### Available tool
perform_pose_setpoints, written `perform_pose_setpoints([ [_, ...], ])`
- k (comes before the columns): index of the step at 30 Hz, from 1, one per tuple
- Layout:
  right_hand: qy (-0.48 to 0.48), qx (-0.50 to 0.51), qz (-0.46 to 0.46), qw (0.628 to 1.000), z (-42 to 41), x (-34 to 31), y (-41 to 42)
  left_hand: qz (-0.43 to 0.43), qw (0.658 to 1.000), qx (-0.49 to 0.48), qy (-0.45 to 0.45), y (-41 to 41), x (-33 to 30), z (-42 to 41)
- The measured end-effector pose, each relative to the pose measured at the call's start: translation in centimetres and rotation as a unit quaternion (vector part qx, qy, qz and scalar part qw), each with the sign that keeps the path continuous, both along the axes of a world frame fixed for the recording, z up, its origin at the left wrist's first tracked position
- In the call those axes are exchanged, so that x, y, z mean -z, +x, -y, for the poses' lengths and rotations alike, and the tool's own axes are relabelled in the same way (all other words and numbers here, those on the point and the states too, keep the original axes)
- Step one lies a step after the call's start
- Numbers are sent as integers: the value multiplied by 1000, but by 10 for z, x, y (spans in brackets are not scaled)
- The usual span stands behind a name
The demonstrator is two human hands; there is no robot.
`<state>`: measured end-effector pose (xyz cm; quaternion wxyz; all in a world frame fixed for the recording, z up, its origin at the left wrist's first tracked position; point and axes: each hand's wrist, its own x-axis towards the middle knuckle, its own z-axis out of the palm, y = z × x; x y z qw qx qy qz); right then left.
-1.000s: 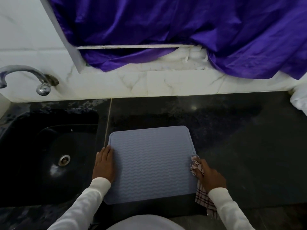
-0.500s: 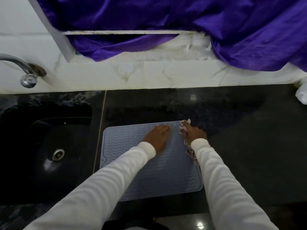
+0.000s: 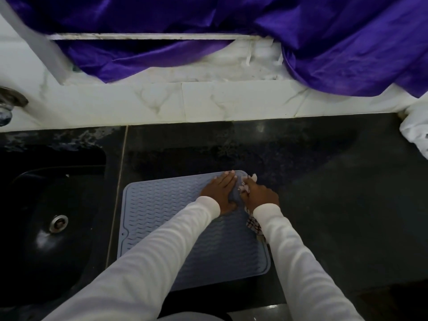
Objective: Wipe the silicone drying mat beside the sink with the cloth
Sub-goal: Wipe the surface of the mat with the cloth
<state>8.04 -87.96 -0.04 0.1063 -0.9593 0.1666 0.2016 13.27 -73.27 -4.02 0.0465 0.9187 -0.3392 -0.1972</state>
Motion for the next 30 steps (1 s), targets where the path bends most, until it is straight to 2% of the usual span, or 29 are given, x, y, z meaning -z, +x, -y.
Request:
perform_pose_setpoints([
  [12, 17, 26, 9, 999, -12, 6, -73, -15, 1000, -5, -2, -3, -4, 1],
  [24, 4, -11, -33, 999, -8, -5, -165, -21, 1000, -2, 4, -3, -7, 1],
  [30, 8, 20, -29, 999, -19, -4, -204, -28, 1000, -4, 5, -3, -7, 1],
])
